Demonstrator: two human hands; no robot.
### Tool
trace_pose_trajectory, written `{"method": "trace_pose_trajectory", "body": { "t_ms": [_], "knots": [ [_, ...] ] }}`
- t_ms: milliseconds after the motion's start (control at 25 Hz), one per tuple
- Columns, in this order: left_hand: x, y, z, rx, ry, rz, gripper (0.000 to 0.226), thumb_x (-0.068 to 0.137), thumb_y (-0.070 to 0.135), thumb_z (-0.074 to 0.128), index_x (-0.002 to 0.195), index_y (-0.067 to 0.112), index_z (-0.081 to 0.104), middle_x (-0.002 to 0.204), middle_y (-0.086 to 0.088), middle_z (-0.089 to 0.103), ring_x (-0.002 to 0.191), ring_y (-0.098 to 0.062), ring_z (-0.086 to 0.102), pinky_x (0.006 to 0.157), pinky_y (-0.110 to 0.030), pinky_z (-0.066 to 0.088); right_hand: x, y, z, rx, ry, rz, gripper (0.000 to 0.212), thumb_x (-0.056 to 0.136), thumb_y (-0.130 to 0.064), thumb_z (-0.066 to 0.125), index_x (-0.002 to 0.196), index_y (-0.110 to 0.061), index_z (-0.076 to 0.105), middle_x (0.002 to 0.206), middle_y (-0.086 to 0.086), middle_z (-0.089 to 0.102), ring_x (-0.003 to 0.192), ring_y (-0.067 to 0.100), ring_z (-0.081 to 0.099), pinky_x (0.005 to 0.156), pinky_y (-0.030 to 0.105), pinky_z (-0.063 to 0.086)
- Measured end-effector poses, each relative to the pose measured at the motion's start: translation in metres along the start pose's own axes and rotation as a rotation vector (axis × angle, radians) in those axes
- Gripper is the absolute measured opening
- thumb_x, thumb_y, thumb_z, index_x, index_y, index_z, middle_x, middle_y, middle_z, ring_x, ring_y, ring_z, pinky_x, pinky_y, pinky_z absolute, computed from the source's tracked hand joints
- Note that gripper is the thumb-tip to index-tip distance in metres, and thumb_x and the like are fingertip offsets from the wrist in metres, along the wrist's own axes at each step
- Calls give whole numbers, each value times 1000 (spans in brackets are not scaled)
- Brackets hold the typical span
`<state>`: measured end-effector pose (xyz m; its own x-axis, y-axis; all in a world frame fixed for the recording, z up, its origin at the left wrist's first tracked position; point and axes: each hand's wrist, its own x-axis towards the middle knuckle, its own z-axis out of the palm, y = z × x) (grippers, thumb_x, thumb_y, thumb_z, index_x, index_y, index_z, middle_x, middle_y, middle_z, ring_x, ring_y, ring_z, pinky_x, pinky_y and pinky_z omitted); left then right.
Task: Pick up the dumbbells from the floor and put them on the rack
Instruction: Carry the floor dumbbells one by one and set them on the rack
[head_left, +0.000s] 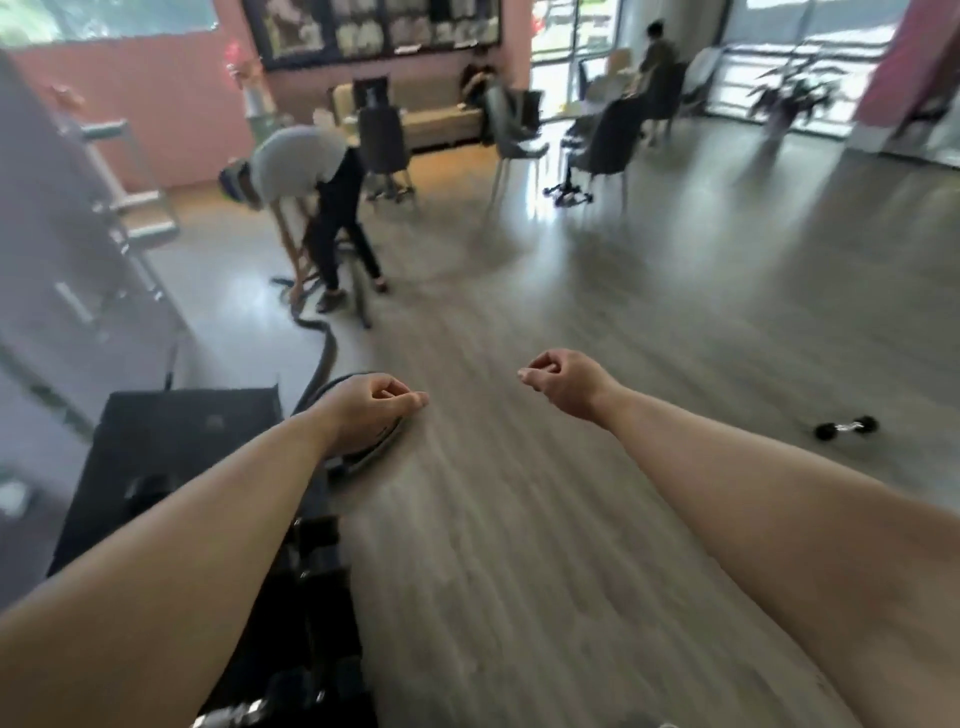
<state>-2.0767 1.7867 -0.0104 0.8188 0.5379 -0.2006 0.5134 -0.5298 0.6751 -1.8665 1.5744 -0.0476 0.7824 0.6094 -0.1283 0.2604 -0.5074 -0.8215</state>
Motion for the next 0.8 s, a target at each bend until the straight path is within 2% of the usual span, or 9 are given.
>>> {"method": "trace_pose_trajectory", "body": {
  "t_ms": [120, 240, 360, 440, 600, 680, 800],
  "knots": [
    [52, 97, 29, 48, -6, 143, 57, 65, 77, 68, 95, 29, 76, 94, 7, 75, 89, -12, 69, 78, -31, 52, 19, 33, -97, 42, 108, 8, 29, 79, -48, 76, 87, -22, 68, 69, -7, 61, 62, 15, 55, 68, 32, 47],
    [95, 173, 74, 68, -66, 218, 45, 77, 69, 71, 100, 31, 75, 96, 12, 74, 91, -6, 67, 75, -26, 48, 38, 81, -184, 35, 157, 32, 37, 72, -53, 74, 89, -21, 69, 71, -6, 61, 65, 17, 56, 69, 35, 49],
    [147, 238, 132, 46, -78, 246, 45, 76, 69, 72, 99, 30, 75, 96, 11, 74, 91, -8, 68, 73, -26, 46, 60, 140, -281, 13, 217, 82, 32, 78, -50, 76, 90, -21, 69, 77, -3, 65, 69, 18, 58, 74, 38, 53],
    [179, 278, 169, 22, -77, 243, 36, 82, 60, 75, 97, 28, 75, 95, 9, 75, 91, -10, 68, 71, -26, 45, 74, 177, -342, -4, 251, 112, 24, 86, -43, 77, 92, -21, 69, 81, 0, 67, 71, 19, 58, 76, 38, 53],
    [239, 355, 246, -9, -120, 273, 30, 85, 55, 76, 95, 27, 75, 94, 8, 74, 90, -9, 67, 69, -23, 45, 98, 247, -450, -26, 317, 181, 24, 90, -41, 75, 95, -18, 71, 85, 2, 70, 72, 19, 59, 85, 45, 58],
    [269, 392, 282, -10, -170, 289, 33, 82, 57, 77, 96, 27, 75, 94, 8, 74, 91, -10, 68, 70, -22, 45, 108, 278, -489, -23, 337, 221, 26, 90, -40, 75, 98, -15, 72, 85, 2, 68, 70, 19, 58, 79, 43, 56],
    [319, 443, 333, -6, -242, 322, 44, 72, 68, 75, 93, 29, 75, 94, 8, 75, 92, -12, 69, 77, -28, 49, 120, 320, -533, -2, 373, 285, 29, 91, -40, 74, 104, -14, 73, 85, 1, 66, 69, 19, 57, 73, 33, 49]
  ]
}}
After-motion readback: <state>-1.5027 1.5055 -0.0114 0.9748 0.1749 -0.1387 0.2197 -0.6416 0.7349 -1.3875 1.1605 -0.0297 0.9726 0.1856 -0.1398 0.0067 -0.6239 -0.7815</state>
